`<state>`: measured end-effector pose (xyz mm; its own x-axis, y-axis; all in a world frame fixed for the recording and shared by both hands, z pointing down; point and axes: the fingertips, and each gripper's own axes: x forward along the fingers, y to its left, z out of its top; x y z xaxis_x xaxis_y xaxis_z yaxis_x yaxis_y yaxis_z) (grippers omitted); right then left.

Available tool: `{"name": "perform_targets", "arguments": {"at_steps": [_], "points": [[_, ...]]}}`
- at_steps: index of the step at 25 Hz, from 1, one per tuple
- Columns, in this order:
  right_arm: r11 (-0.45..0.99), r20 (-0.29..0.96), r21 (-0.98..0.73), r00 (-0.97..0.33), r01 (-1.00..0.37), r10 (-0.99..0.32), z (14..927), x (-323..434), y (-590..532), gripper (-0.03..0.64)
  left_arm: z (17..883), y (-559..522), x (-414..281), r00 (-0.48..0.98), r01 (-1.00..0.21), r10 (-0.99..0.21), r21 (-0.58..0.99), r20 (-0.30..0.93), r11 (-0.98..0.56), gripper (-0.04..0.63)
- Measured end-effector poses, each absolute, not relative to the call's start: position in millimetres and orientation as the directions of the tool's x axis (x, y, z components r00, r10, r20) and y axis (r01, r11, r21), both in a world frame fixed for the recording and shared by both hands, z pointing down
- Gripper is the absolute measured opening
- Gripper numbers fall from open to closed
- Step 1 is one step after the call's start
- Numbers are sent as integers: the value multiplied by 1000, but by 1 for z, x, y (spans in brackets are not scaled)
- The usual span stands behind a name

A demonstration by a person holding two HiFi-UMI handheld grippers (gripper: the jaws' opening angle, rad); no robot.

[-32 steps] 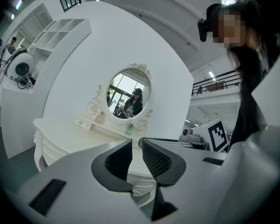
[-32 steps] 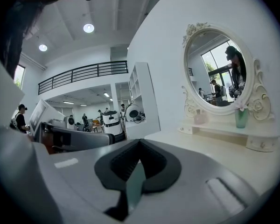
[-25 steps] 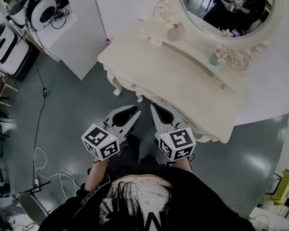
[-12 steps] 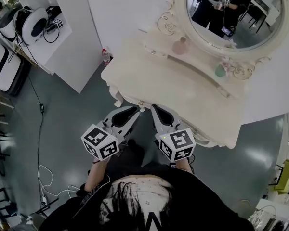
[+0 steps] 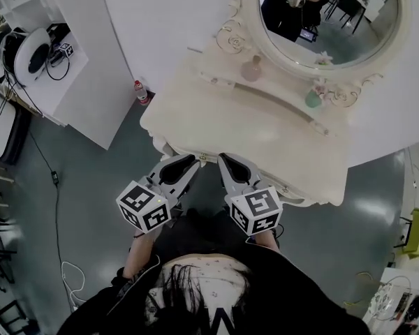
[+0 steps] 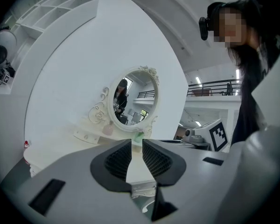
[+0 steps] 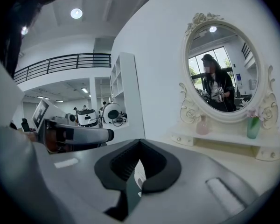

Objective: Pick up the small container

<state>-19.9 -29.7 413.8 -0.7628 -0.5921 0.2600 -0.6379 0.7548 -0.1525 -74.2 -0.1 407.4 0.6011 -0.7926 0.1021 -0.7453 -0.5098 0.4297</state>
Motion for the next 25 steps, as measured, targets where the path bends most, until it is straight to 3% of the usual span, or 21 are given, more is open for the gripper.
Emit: {"name": "perform_targets", "arguments": {"at_steps": [11, 25], "points": [[688, 284, -162, -701, -707, -654, 425, 14, -65, 9, 421, -34, -45, 667, -697, -735, 455, 124, -555, 66], [696, 279, -183, -716, -694, -640, 430, 33, -205, 9, 421, -148, -36, 625, -744, -763, 421, 165, -518, 66]]}}
